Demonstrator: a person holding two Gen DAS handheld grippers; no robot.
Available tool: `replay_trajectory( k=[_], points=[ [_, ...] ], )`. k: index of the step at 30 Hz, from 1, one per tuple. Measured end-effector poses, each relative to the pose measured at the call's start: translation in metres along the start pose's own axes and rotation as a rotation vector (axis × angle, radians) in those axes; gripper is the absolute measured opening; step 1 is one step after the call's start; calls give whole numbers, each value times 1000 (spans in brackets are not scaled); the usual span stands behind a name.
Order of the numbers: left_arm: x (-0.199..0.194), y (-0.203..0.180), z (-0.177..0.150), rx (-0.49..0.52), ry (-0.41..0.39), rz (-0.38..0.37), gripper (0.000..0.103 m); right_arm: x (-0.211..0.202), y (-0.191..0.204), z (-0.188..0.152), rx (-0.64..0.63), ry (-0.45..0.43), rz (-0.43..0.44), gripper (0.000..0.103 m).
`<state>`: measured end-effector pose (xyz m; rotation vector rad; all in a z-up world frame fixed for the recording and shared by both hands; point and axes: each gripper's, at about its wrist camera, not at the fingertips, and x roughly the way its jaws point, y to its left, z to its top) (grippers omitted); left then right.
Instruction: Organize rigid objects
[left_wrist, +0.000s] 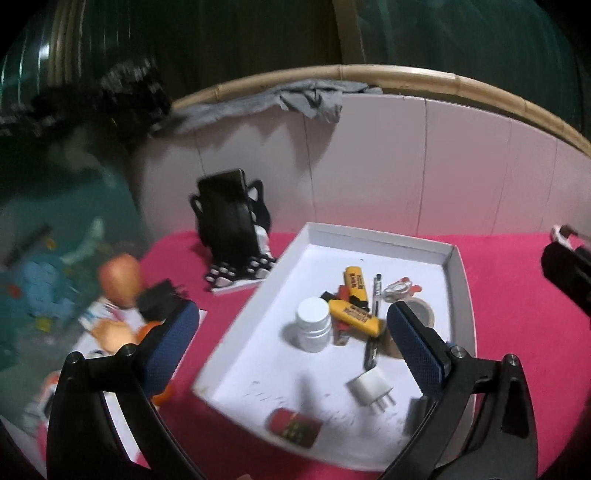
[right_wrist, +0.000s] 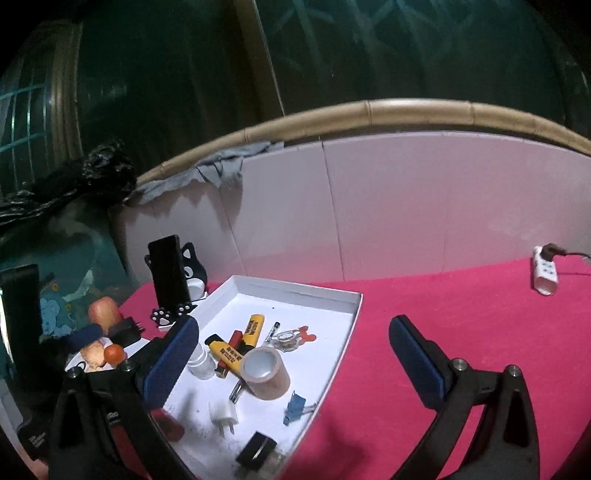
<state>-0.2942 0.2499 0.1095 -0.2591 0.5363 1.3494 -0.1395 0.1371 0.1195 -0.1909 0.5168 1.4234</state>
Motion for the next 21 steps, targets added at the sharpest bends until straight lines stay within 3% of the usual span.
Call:
replay_trajectory(
  k=[5, 9, 13, 15, 18, 21],
  points=[
    [-35, -2, -5, -27, -37, -46, 103, -28, 2, -4, -61, -52, -21, 103],
    [-64, -10, -9, -32, -75, -31, 103, -67, -5, -7, -80, -176, -64, 103],
    [-80, -14, -14, -64, -40, -95, 103, -103, -18, -7, -35, -296, -88, 103],
    [-84, -19, -18, -66, -12, -84, 103, -110, -25, -6, -9, -276, -60, 103],
    [-92, -26, -25, -50, 3, -81, 103, -106, -32, -10, -18, -178, -7, 103],
    [-103, -28, -31, -51, -1, -84, 103, -117, -40, -20, 1, -178, 9, 103]
  ],
)
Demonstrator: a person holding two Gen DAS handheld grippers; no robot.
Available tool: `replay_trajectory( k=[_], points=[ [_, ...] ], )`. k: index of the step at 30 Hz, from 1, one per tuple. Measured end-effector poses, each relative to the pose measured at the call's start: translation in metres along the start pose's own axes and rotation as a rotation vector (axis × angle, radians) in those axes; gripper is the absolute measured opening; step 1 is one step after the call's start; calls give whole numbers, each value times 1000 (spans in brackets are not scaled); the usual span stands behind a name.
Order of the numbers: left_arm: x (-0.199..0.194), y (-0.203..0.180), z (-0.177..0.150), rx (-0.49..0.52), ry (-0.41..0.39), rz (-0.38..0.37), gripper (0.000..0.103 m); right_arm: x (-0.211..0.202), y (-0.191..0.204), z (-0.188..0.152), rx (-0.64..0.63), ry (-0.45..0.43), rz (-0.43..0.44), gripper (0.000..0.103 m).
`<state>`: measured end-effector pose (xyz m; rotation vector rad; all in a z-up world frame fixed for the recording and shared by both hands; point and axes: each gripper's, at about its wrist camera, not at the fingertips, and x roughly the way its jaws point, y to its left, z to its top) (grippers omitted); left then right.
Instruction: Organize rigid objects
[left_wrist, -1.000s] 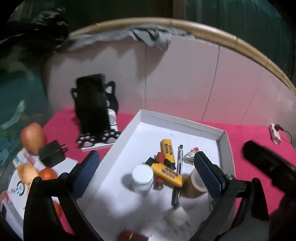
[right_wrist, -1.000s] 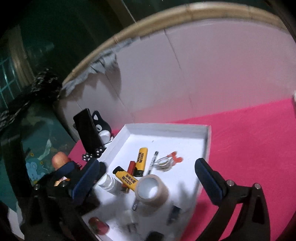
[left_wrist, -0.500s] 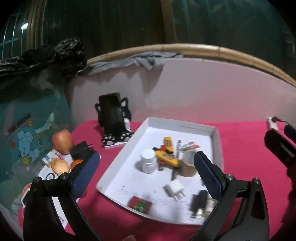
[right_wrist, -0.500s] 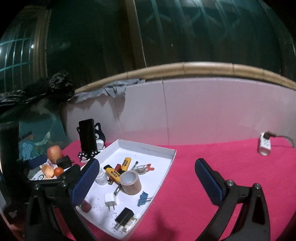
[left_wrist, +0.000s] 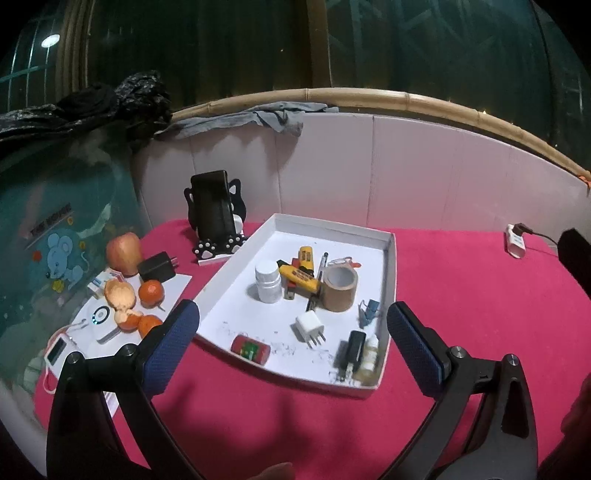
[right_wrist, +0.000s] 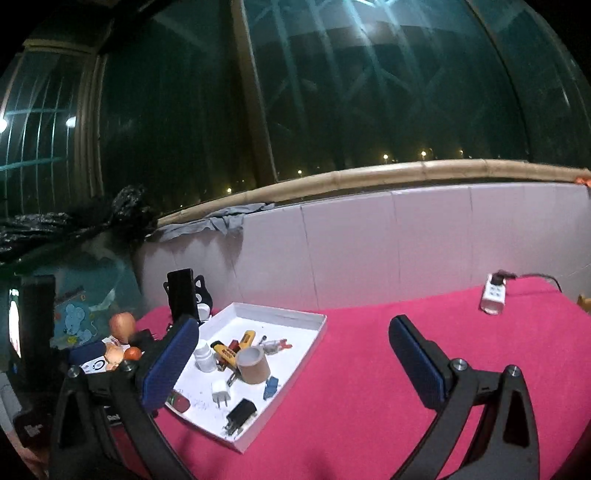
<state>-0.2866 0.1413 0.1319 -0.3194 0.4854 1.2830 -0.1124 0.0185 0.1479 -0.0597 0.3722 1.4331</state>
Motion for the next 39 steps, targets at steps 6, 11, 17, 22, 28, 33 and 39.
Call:
replay_trajectory(
  k=[6, 11, 17, 22, 28, 33, 39],
  points=[
    [-23, -4, -9, -4, -13, -12, 103, -27, -7, -3, 6, -24, 21, 103],
    [-35, -5, -13, 11, -7, -18, 102, -47, -7, -3, 6, -30, 10, 103],
    [-46, -2, -15, 3, -2, -33, 103, -69, -6, -3, -6, -67, -4, 103],
    [-62, -1, -14, -2, -38, -10, 102, -90, -5, -2, -4, -80, 3, 103],
    [-78, 1, -15, -10, -54, -17, 102, -112, -5, -3, -25, -121, -8, 103],
    [-89, -3, -19, 11, -63, -17, 102, -117, -7, -5, -21, -120, -3, 103],
    [-102, -4, -22, 18, -83, -10, 102, -127, -7, -10, -19, -130, -12, 103]
  ],
)
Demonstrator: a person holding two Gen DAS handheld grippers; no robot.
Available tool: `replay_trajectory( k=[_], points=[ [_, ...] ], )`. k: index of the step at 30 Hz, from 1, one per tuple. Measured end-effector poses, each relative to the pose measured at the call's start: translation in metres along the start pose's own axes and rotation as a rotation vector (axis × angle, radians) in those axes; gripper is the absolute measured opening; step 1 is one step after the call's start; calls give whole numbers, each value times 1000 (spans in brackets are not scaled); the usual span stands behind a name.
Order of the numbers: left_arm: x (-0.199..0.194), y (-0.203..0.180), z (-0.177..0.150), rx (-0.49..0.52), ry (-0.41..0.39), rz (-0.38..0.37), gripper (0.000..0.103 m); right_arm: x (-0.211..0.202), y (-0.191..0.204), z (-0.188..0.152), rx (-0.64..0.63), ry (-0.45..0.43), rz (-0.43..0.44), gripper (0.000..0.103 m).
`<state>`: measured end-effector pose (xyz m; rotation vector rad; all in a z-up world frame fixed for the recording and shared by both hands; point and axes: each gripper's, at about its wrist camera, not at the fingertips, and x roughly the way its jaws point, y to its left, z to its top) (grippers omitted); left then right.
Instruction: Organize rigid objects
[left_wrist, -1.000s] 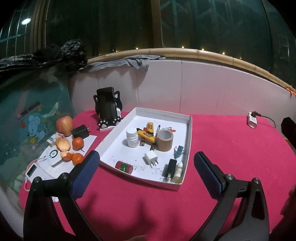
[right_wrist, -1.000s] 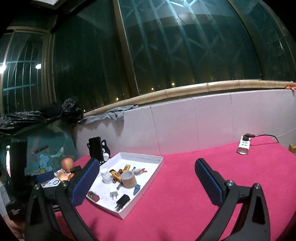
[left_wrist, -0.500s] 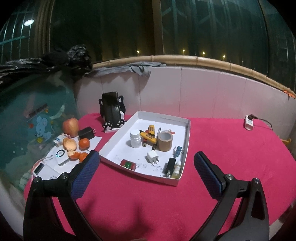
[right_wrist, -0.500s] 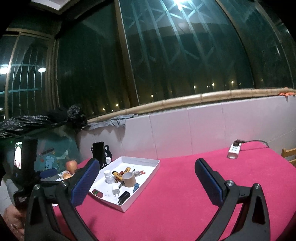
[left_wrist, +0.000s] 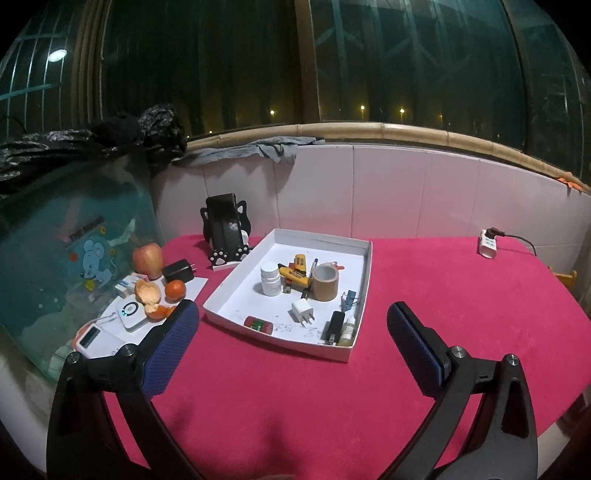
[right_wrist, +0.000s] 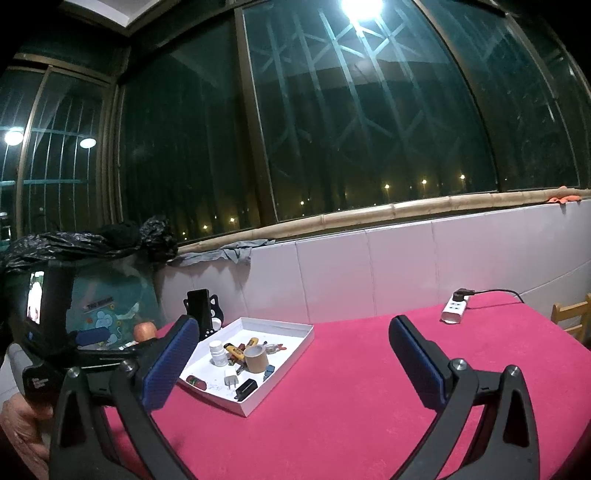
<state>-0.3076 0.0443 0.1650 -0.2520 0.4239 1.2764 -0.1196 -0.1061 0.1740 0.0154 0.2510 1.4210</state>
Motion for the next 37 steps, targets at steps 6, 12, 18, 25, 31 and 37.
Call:
replay_trajectory(
  k=[6, 12, 18, 25, 31, 37],
  points=[
    [-4, -3, -2, 7, 5, -3, 102, 0, -6, -1, 10, 20, -10, 103],
    [0, -2, -2, -1, 22, -7, 102, 2, -11, -3, 32, 43, -8, 103],
    [4, -2, -4, -7, 37, -13, 102, 3, -16, -6, 45, 64, -6, 103],
    [7, -1, -6, -11, 50, -18, 102, 4, -15, -8, 51, 78, -10, 103],
    [9, -1, -6, -14, 54, -21, 102, 6, -17, -9, 61, 93, -11, 103],
    [14, 0, -7, -18, 60, -27, 102, 10, -19, -11, 69, 107, -10, 103]
  ],
)
